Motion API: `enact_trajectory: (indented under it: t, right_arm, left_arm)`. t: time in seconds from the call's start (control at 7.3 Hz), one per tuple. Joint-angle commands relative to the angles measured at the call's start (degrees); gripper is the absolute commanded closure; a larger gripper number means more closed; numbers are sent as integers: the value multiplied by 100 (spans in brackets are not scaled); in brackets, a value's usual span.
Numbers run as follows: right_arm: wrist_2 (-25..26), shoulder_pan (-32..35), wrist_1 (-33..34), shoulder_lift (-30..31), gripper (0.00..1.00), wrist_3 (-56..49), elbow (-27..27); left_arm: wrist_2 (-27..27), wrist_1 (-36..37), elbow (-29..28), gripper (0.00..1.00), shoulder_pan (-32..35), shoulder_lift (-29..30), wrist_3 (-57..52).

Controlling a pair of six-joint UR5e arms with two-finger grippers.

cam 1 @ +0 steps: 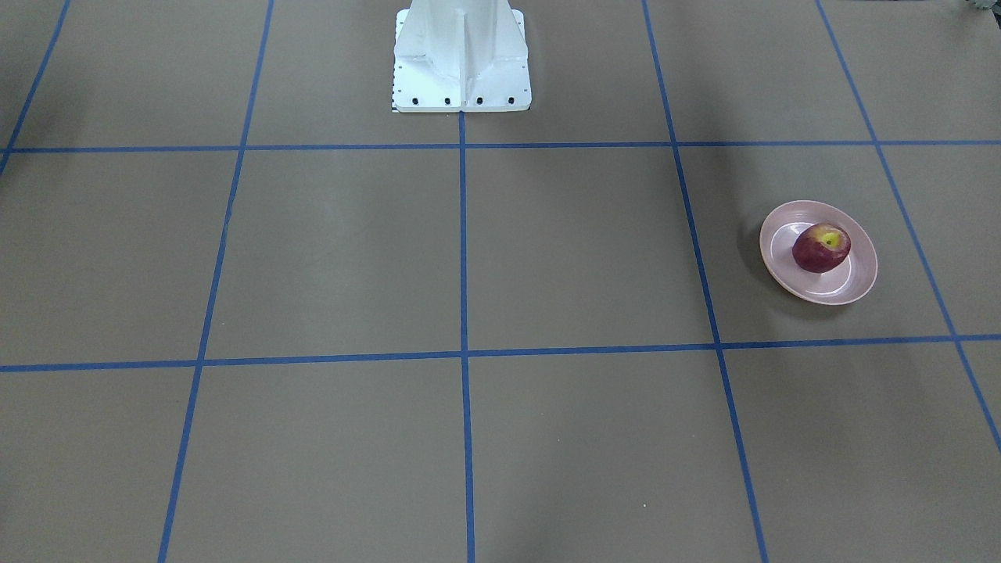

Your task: Move apple from plate to bowl

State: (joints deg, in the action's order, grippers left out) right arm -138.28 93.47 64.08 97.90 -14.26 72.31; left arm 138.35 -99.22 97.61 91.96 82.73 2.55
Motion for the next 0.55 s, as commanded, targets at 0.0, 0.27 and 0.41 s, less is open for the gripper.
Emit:
enact_trajectory:
  t: [0.0,0.27,0.41]
  right_arm:
    - [-6,75,-9,-192,2,-77,-498]
    - [55,66,-18,-210,9,-59,-622]
    - [73,66,-9,-227,15,-50,-665]
  left_arm:
    - [-1,-18,3,2,-2,-11,0]
    - [-1,-18,-6,2,-2,-29,0]
    - [8,-18,-6,2,-2,-37,0]
